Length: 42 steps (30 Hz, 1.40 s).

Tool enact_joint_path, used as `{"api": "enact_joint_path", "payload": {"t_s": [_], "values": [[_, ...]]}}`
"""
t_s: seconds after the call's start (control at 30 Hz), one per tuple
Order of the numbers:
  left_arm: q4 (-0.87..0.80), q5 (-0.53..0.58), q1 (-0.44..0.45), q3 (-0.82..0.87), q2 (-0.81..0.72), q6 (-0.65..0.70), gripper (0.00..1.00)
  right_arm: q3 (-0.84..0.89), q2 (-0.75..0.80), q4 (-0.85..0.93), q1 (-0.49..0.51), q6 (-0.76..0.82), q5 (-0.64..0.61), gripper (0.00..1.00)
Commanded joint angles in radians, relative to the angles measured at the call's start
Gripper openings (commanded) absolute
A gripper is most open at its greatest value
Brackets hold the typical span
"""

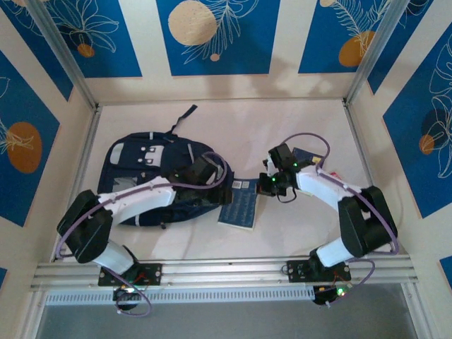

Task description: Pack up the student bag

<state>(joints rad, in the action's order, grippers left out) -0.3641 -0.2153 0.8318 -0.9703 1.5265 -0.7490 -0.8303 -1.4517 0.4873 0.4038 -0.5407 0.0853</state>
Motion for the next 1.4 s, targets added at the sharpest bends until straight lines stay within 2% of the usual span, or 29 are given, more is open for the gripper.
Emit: {"api": "enact_joint_path", "payload": {"t_s": [0.0,0.17,0.23,0.3,0.37,0.43,0.5,0.67,0.8,0.97,1.23,1.37], "values": [[0.044,0.009,0.04,0.027,0.041,0.033,0.59,0.073,0.072,0.022,-0.001,-0.025,-0.005,0.0],[0.061,-0.009,0.064,0.028,0.109,0.074,0.58,0.131,0.12,0.024,-0.007,-0.037,-0.009,0.0],[0.084,-0.021,0.064,0.035,0.136,0.082,0.58,0.158,0.128,-0.01,-0.015,-0.063,0.005,0.11],[0.114,-0.056,0.067,0.035,0.171,0.082,0.58,0.19,0.13,-0.064,-0.033,-0.103,0.068,0.32],[0.125,-0.077,0.07,0.027,0.201,0.084,0.57,0.212,0.136,-0.108,-0.043,-0.14,0.106,0.45],[0.138,-0.087,0.071,0.027,0.222,0.085,0.57,0.237,0.151,-0.14,-0.046,-0.167,0.113,0.53],[0.146,-0.091,0.07,0.03,0.234,0.083,0.56,0.255,0.162,-0.154,-0.049,-0.18,0.112,0.56],[0.201,-0.13,0.071,0.056,0.257,0.055,0.52,0.313,0.16,-0.213,-0.048,-0.203,0.097,0.57],[0.241,-0.173,0.073,0.065,0.283,0.041,0.47,0.334,0.108,-0.318,-0.022,-0.216,0.182,0.51],[0.302,-0.229,0.078,0.082,0.297,0.031,0.41,0.307,0.072,-0.331,0.036,-0.213,0.206,0.43],[0.313,-0.232,0.078,0.098,0.296,0.029,0.39,0.276,0.228,-0.183,0.06,-0.202,0.124,0.42],[0.321,-0.238,0.078,0.1,0.295,0.028,0.39,0.275,0.282,-0.179,0.059,-0.218,0.189,0.42]]}}
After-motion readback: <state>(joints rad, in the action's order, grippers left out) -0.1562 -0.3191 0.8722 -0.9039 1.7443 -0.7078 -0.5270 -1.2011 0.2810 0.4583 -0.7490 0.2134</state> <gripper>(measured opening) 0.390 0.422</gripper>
